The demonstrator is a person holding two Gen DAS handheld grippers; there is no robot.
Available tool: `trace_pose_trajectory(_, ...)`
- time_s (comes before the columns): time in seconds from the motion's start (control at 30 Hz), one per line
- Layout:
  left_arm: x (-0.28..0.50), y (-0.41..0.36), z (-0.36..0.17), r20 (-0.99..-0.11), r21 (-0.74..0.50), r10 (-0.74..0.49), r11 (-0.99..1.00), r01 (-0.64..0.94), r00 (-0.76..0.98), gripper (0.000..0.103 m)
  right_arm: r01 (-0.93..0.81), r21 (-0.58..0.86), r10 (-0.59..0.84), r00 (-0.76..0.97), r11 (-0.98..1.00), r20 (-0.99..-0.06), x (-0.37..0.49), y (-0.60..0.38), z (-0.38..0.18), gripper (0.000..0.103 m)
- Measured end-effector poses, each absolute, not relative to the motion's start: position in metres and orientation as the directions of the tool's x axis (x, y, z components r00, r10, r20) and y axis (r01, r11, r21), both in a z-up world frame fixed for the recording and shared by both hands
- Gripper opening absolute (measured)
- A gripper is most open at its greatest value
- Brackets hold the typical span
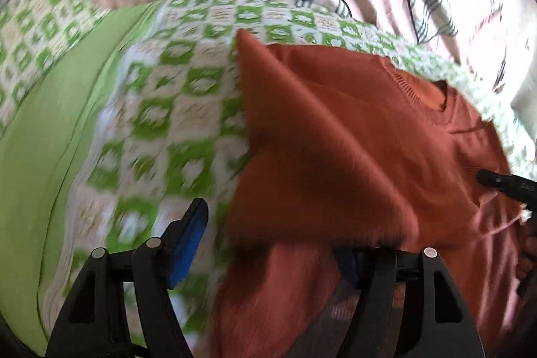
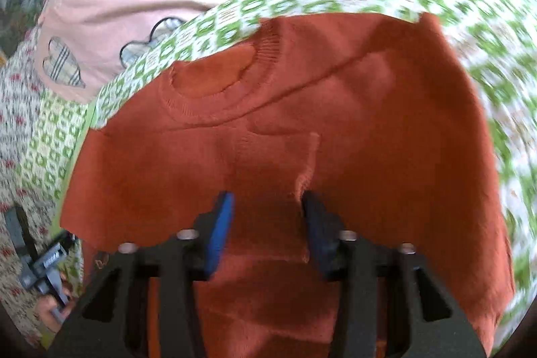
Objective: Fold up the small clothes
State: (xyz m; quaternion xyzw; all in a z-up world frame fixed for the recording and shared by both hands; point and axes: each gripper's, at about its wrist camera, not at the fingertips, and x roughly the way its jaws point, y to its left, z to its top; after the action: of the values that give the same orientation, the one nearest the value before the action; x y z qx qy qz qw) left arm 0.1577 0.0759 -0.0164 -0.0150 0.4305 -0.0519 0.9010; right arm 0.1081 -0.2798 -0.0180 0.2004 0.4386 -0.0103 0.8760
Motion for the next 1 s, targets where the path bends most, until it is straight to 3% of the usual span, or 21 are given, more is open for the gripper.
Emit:
trace_pose_trajectory(0.03,0.163,0.073,-0.018,-0.779,-0.05,-0.087,0.996,0.076,0.621,0.057,0.178,0.332,0.155,0.623,0.926,-0.767,0.108,-0.278,-0.014,0.006)
trace_pose_trajectory(0.07,0.167,0.071,-0.018,-0.785,-0.032,-0.067,0.997,0.068,0.616,0.04,0.164,0.306,0.135,0.641,0.938,-0.756,0.104,-0.277,-0.005,0.006)
trace_pose_trajectory(0.1,0.17,0.071,-0.017,-0.786,-0.025,-0.052,0.998,0.053,0.616,0.032,0.159,0.278,0.106,0.663,0.947,-0.741,0.098,-0.279,0.006,0.006)
trace_pose_trajectory(0.27,0.162,0.087,-0.022,-0.783,-0.082,-0.069,0.997,0.008,0.618,0.034,0.263,0.16,-0.063,0.676,0.951,-0.734,0.073,-0.315,0.023,0.006)
trace_pose_trajectory(0.4,0.157,0.082,-0.02,-0.776,-0.077,-0.063,0.997,0.006,0.627,0.023,0.264,0.192,-0.022,0.637,0.945,-0.77,0.071,-0.328,0.005,0.006)
trace_pose_trajectory(0.53,0.159,0.099,-0.012,-0.759,-0.193,-0.126,0.98,-0.036,0.639,0.023,0.262,0.176,-0.039,0.65,0.949,-0.759,0.067,-0.322,0.006,0.006)
trace_pose_trajectory(0.77,0.141,0.098,-0.024,-0.802,-0.191,-0.205,0.978,0.083,0.561,0.024,0.283,0.132,-0.069,0.603,0.95,-0.795,0.072,-0.324,-0.01,0.009)
trace_pose_trajectory(0.87,0.128,0.106,-0.009,-0.785,-0.242,-0.282,0.959,0.147,0.551,0.032,0.321,0.099,-0.126,0.612,0.942,-0.781,0.06,-0.326,0.002,0.017)
trace_pose_trajectory(1.0,0.129,0.113,0.019,-0.728,-0.299,-0.354,0.935,0.192,0.587,0.058,0.298,0.19,-0.067,0.677,0.936,-0.732,0.043,-0.324,0.021,0.017)
